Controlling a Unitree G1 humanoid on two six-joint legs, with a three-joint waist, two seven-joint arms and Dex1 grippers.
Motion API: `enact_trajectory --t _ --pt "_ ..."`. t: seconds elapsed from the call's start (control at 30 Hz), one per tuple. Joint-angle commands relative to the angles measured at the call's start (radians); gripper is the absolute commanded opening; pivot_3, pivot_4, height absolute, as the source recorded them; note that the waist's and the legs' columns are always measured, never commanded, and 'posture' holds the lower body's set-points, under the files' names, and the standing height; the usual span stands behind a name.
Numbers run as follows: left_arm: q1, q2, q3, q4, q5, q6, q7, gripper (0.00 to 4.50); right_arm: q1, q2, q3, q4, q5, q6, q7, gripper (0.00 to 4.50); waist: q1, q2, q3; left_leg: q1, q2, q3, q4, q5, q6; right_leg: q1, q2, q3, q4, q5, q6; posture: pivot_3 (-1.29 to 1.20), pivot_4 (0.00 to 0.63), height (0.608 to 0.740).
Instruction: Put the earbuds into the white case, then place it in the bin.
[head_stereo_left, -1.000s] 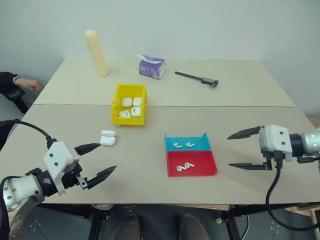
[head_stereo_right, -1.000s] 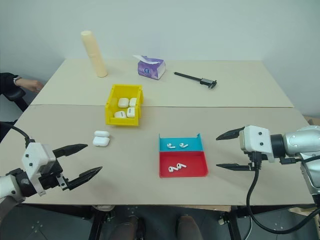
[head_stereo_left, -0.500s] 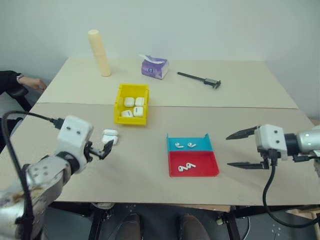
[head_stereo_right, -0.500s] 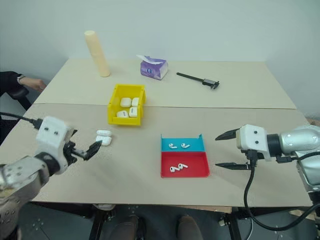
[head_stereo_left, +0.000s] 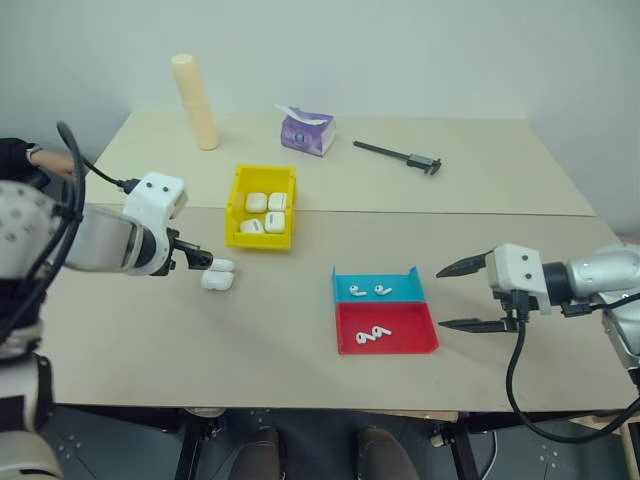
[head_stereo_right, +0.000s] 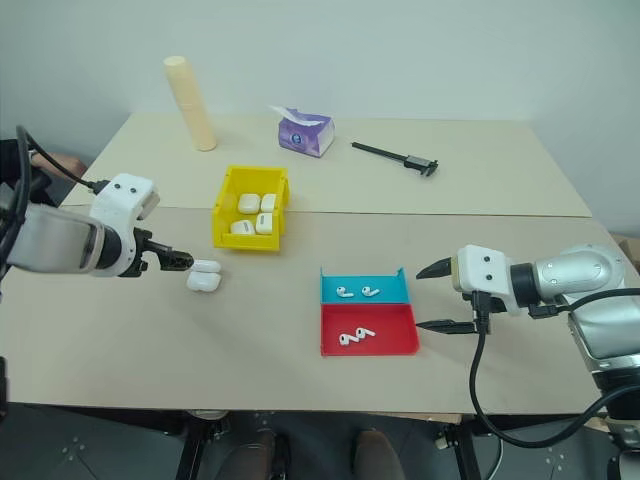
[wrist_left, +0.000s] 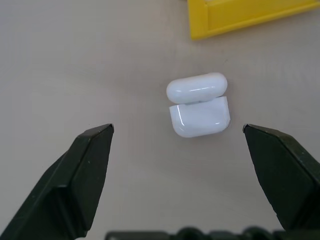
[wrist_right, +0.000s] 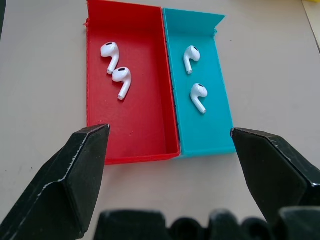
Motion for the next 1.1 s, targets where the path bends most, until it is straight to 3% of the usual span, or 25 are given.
enact_trajectory --t 0.03,0.2,0.3,0.47,0.87,1.1 --pt "-0.08 -0.001 -0.161 0.085 -0.107 -0.017 0.05 4.5 0.006 -0.006 -0.02 -0.029 0.007 0.017 -0.008 4.45 0.003 0.0 0.0 0.0 0.0 0.0 0.0 0.001 -0.001 0.0 0.001 0.0 0.0 0.0 0.0 0.0 0.15 0.74" --pt "-0.15 -0.06 -0.272 0.188 -0.107 0.003 0.038 4.5 0.017 -0.006 -0.018 -0.041 0.015 0.039 -0.007 4.45 0.008 0.0 0.0 0.001 0.0 0.0 0.0 0.002 -0.003 0.0 0.003 -0.001 0.001 0.0 -0.001 0.0 0.15 0.74" --pt "-0.134 -0.102 -0.279 0.175 -0.107 -0.049 0.131 4.5 0.029 -0.019 -0.023 -0.044 0.01 0.047 -0.003 4.45 0.01 0.0 0.0 0.0 0.0 0.001 0.0 0.002 -0.004 0.001 0.003 -0.002 0.0 0.0 -0.001 0.0 0.15 0.74" --pt "-0.157 -0.157 -0.301 0.271 -0.107 -0.02 0.142 4.5 0.042 -0.031 -0.034 -0.064 0.02 0.066 0.003 4.45 0.014 0.0 0.0 -0.001 0.0 0.0 0.001 0.006 -0.009 0.0 0.003 -0.001 -0.001 0.0 -0.001 0.0 0.15 0.74" --pt "-0.171 -0.244 -0.282 0.421 -0.097 -0.044 0.276 4.5 0.086 -0.038 -0.045 -0.105 0.013 0.096 -0.03 4.45 0.017 -0.001 0.0 -0.001 -0.001 0.0 0.001 0.006 -0.009 0.001 0.003 -0.002 -0.001 0.0 -0.001 0.0 0.15 0.74" --pt "-0.209 -0.34 -0.199 0.519 0.044 -0.017 0.265 4.5 0.101 -0.043 -0.047 -0.113 0.005 0.105 -0.053 4.45 0.016 -0.001 0.0 -0.002 -0.002 0.0 0.001 0.006 -0.009 0.001 0.003 -0.004 -0.001 0.0 -0.001 0.0 0.15 0.74"
